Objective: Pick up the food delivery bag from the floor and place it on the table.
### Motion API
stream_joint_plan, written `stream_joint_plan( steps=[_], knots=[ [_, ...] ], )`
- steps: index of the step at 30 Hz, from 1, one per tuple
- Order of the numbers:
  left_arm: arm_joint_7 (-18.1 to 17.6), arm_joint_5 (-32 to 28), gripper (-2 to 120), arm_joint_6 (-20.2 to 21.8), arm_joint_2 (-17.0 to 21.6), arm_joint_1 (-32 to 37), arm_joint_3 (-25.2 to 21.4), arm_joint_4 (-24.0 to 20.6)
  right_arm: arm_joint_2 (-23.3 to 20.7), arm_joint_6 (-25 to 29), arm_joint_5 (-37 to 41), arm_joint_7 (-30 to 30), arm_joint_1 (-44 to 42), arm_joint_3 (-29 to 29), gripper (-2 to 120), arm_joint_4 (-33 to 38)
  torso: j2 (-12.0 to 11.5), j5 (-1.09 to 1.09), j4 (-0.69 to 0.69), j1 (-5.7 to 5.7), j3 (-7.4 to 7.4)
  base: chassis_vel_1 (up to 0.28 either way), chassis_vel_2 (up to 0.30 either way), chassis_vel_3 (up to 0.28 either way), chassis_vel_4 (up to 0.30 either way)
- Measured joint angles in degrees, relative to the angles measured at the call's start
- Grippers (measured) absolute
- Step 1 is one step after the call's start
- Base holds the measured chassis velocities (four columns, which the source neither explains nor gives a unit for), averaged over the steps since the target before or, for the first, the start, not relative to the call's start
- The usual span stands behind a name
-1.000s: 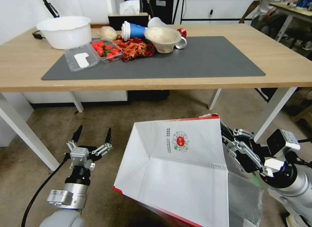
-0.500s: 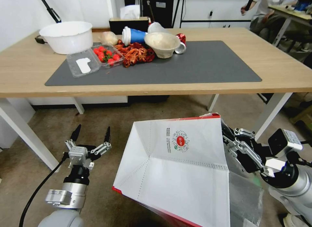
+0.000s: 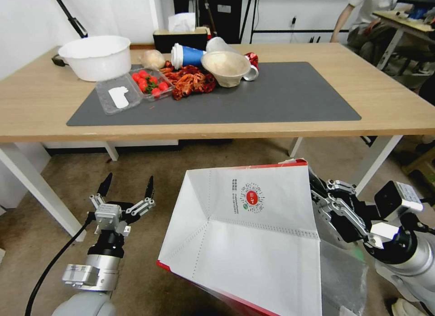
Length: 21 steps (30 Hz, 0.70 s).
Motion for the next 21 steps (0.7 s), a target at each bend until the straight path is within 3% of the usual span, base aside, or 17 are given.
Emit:
stream_joint_plan(
  steps=[21],
  knots=[
    [0.19, 0.14, 100, 0.43, -0.1, 0.05, 0.15, -0.62, -0.39, 0.23, 0.69, 0.11, -1.06, 1.41, 0, 0.78, 5.16, 0.01, 0.0, 1.82, 3.36, 0.0, 0.0, 0.0, 0.0]
  ],
)
